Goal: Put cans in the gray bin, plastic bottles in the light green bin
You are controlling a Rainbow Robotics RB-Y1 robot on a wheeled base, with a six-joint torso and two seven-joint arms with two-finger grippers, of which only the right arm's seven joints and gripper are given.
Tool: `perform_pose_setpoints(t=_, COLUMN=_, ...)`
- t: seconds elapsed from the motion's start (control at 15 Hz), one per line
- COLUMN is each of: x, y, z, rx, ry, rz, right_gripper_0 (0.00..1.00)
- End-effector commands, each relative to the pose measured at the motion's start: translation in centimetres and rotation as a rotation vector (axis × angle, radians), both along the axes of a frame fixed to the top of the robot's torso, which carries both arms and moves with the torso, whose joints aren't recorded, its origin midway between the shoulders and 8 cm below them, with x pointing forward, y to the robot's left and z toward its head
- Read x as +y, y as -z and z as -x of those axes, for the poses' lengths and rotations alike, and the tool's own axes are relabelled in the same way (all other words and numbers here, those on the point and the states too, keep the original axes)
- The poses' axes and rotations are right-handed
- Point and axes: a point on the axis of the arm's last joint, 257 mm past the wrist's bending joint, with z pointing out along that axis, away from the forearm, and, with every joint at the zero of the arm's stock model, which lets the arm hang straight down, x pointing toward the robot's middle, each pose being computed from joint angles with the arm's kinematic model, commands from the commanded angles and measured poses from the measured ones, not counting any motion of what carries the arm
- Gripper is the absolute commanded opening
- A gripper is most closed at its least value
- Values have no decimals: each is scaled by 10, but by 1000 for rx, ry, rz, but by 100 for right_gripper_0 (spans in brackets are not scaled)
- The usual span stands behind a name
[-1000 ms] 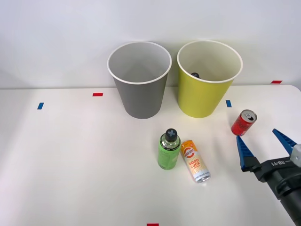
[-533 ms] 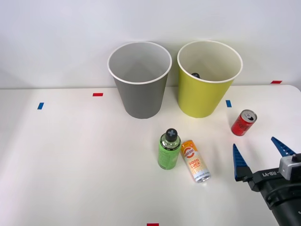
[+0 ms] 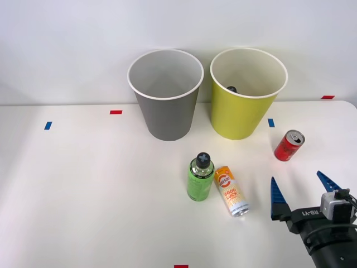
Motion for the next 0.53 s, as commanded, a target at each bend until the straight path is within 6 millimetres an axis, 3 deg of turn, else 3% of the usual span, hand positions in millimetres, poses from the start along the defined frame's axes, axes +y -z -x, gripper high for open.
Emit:
perform_pose_setpoints(t=0.07, x=-5, y=3, z=3, rx=5, ry=30, rz=-1, right_gripper_0=100)
perform_pose_setpoints(t=0.27, x=-11, y=3, z=4, rx=6, ry=31, rz=47, right_gripper_0=100)
perform_pose_setpoints(t=0.53, x=-7, y=2, z=5, rx=6, ry=22, rz=-105, right_gripper_0=100)
